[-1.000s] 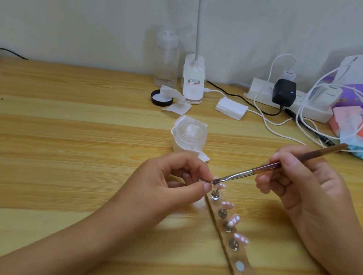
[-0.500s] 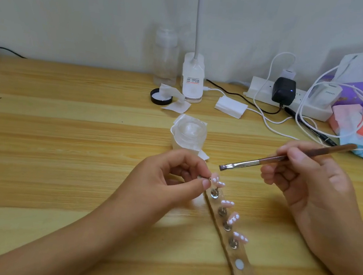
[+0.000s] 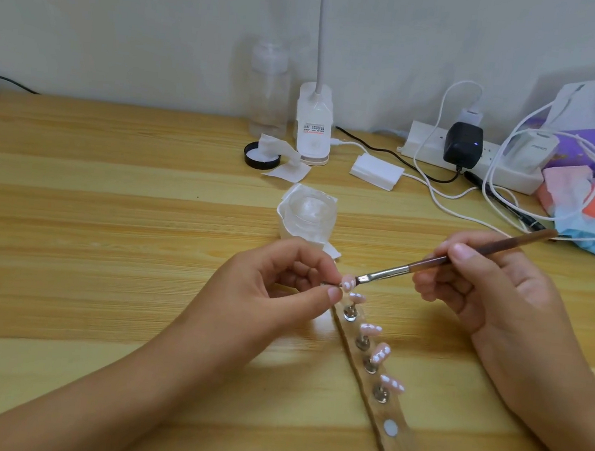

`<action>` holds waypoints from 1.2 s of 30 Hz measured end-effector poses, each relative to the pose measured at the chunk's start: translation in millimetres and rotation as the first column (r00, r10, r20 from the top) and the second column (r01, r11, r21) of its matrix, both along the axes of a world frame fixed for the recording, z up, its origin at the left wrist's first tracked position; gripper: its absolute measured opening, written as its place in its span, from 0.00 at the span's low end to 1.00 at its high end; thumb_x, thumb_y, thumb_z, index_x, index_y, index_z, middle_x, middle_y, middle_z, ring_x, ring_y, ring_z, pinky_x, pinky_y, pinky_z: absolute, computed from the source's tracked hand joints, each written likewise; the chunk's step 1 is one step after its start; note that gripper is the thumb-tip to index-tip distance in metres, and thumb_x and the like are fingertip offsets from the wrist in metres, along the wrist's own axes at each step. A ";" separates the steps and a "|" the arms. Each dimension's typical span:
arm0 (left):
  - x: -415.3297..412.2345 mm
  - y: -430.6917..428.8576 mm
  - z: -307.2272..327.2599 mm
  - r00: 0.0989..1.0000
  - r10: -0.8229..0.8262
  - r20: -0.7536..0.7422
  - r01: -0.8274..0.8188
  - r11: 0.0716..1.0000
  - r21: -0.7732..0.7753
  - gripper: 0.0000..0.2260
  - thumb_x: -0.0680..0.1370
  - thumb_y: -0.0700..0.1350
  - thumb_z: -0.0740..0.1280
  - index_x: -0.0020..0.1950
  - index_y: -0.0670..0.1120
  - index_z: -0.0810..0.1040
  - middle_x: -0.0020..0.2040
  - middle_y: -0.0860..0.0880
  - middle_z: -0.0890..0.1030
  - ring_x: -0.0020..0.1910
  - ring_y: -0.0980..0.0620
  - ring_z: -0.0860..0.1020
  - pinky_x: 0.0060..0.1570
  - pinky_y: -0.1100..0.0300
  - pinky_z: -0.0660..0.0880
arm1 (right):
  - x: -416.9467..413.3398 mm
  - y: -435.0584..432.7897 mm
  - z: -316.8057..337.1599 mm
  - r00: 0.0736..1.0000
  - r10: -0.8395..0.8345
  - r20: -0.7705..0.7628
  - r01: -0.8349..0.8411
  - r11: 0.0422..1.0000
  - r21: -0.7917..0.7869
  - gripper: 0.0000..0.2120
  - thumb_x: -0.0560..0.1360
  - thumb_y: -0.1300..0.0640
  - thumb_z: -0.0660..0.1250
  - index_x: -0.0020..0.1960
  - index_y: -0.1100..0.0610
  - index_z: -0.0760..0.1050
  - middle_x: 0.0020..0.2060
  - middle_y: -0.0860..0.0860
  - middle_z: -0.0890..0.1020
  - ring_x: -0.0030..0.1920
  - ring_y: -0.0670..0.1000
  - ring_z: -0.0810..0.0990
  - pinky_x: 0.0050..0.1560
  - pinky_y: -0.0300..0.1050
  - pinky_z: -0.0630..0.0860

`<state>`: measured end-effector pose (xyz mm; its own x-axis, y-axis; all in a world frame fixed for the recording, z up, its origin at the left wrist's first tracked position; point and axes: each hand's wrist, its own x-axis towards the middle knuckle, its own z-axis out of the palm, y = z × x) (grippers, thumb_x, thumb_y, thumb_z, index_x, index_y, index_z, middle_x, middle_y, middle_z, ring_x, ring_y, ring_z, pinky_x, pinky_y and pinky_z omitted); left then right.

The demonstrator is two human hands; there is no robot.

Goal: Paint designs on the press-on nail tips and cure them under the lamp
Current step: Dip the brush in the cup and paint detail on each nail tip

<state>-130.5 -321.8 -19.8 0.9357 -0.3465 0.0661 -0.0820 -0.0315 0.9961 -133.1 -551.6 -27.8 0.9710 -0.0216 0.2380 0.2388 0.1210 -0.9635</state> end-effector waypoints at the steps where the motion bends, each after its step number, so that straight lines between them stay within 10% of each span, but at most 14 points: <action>1: -0.1 -0.1 0.1 1.000 0.003 0.000 -0.003 1.000 0.000 0.07 0.73 0.39 0.75 0.39 0.51 0.83 0.39 0.53 0.80 0.40 0.58 0.76 0.40 0.70 0.73 | 1.4 -1.4 -1.9 1.000 -0.015 -0.008 0.015 1.000 -0.001 0.02 0.74 0.53 0.71 0.43 0.49 0.82 0.36 0.56 0.84 0.37 0.51 0.83 0.39 0.39 0.79; 36: -1.1 -2.5 2.6 0.999 0.027 -0.047 -0.030 0.998 -0.047 0.06 0.69 0.41 0.74 0.39 0.52 0.82 0.36 0.53 0.82 0.36 0.58 0.78 0.40 0.68 0.75 | -1.2 3.9 2.0 0.997 -0.048 0.052 0.046 0.999 0.025 0.11 0.76 0.59 0.62 0.42 0.48 0.82 0.35 0.54 0.84 0.37 0.50 0.82 0.40 0.39 0.79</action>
<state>-131.5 -324.3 -17.2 0.9476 -0.3173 0.0382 -0.0354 0.0143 0.9993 -134.3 -547.7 -25.7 0.9548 -0.0732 0.2880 0.2954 0.1313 -0.9463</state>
